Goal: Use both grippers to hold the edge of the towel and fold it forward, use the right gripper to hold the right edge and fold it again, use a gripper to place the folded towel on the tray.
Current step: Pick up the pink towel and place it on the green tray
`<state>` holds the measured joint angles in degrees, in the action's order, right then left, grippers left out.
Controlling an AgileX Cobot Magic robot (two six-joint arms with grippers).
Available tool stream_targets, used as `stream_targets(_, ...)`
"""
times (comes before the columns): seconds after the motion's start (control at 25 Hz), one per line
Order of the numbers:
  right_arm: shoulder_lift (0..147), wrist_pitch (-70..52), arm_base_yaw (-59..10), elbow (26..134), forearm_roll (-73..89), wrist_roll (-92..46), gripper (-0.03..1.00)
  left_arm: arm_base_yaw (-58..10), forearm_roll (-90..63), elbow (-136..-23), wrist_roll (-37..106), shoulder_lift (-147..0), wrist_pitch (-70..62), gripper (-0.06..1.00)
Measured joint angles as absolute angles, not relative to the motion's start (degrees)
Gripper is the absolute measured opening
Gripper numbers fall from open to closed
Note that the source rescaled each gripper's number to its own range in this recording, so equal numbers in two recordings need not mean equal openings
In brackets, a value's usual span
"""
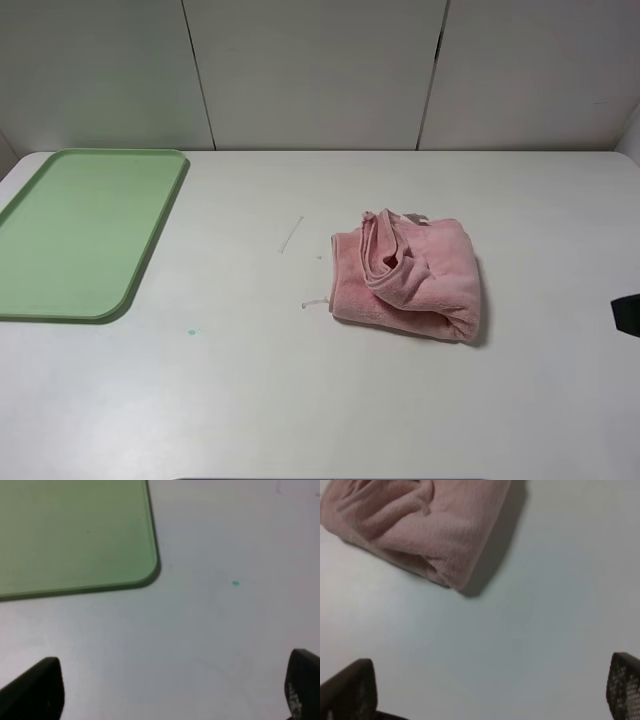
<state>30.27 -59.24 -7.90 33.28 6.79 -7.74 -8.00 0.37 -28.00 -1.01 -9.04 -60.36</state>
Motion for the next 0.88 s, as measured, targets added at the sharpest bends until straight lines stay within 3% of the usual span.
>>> stream_targets(0.6, 1.70, -59.76, -0.14, 28.63, 8.26, -9.19, 1.00, -8.00, 0.37, -28.00, -1.01, -9.04, -60.36, 0.88)
stream_targets(0.88, -0.24, -59.44, 0.00, 28.45, 7.83, -8.97, 1.00, -8.00, 0.37, -28.00, -1.01, -9.04, -60.36, 0.88)
